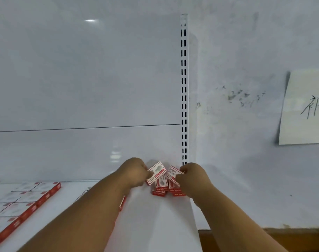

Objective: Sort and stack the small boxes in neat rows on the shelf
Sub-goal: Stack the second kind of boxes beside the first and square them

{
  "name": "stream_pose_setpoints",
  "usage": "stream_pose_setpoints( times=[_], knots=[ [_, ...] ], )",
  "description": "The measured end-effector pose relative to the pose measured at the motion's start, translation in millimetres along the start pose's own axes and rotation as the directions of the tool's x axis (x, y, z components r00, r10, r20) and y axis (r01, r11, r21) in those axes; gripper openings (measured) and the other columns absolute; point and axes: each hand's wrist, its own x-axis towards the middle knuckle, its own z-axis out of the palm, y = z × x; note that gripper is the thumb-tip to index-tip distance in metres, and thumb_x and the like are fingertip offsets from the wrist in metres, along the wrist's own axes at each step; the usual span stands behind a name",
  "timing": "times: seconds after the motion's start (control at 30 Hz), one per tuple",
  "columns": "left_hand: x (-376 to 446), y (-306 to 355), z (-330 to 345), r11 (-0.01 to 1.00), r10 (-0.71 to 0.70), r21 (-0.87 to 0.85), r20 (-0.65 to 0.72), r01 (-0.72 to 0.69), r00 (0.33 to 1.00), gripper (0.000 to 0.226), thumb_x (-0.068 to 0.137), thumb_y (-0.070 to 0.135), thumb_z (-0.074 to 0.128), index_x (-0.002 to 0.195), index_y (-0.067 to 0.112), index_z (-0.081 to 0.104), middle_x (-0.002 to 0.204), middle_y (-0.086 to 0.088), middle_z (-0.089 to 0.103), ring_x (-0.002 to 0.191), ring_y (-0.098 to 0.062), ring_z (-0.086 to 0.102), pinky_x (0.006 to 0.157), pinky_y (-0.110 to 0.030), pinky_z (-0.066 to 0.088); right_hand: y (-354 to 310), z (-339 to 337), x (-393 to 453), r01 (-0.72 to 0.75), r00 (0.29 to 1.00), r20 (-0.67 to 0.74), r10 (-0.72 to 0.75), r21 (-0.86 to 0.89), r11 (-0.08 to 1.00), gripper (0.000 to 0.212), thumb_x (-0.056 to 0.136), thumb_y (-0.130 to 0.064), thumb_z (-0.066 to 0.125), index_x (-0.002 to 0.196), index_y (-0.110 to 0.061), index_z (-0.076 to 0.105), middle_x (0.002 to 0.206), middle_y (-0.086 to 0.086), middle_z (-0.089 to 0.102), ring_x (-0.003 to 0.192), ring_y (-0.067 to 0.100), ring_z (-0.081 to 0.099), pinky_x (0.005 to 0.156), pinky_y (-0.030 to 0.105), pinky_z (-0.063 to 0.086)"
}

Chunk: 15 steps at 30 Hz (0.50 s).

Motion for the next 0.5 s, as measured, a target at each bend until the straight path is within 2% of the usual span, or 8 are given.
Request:
stream_pose_setpoints(
  times=[0.07,0.13,0.27,0.4,0.5],
  knots=[
    [-5,-3,-4,0.984,0.009,-0.177,-0.039,-0.015,0.999,0.012,0.092,0.020,0.063,0.085,0.013,0.069,0.086,-0.012,0.075,0.076,-0.028,0.071,0.061,-0.027,0.045,-8,-4,-6,0.009,1.000,0.021,-0.012,0.154,0.988,0.020,0.088,-0.006,0.051,0.093,-0.012,0.070,0.076,0.009,0.071,0.054,0.015,0.061,0.043,0.020,0.041],
    [-10,-5,-9,0.952,0.014,-0.303,-0.099,-0.044,0.995,0.006,0.094,0.018,0.060,0.091,0.016,0.064,0.087,-0.006,0.074,0.079,-0.025,0.073,0.065,-0.032,0.051,-15,-6,-12,0.016,0.999,0.026,-0.025,0.290,0.957,0.020,0.092,-0.007,0.053,0.094,-0.017,0.070,0.077,0.005,0.072,0.051,0.009,0.062,0.039,0.018,0.040],
    [-22,-15,-23,0.868,0.037,-0.485,-0.154,-0.108,0.987,0.008,0.098,0.014,0.057,0.104,0.019,0.060,0.100,-0.001,0.070,0.083,-0.017,0.072,0.069,-0.029,0.059,-26,2,-23,0.039,0.997,0.037,-0.063,0.464,0.885,0.024,0.095,-0.008,0.054,0.098,-0.026,0.070,0.088,0.001,0.075,0.060,0.011,0.067,0.047,0.024,0.046],
    [-39,-40,-44,0.855,0.080,-0.488,-0.207,-0.174,0.975,0.016,0.098,0.013,0.056,0.108,0.024,0.062,0.100,0.004,0.070,0.084,-0.015,0.070,0.072,-0.028,0.059,-39,21,-34,0.060,0.997,0.006,-0.073,0.506,0.860,0.019,0.094,-0.010,0.061,0.104,-0.024,0.068,0.096,-0.003,0.075,0.076,0.017,0.066,0.059,0.027,0.048],
    [-54,-72,-66,0.897,0.104,-0.400,-0.225,-0.190,0.969,0.017,0.098,0.014,0.058,0.103,0.028,0.066,0.094,0.009,0.071,0.081,-0.013,0.069,0.070,-0.029,0.058,-49,39,-47,0.064,0.997,0.006,-0.075,0.465,0.883,0.013,0.090,-0.008,0.065,0.097,-0.019,0.064,0.093,0.000,0.075,0.069,0.015,0.061,0.059,0.028,0.045]
  ],
)
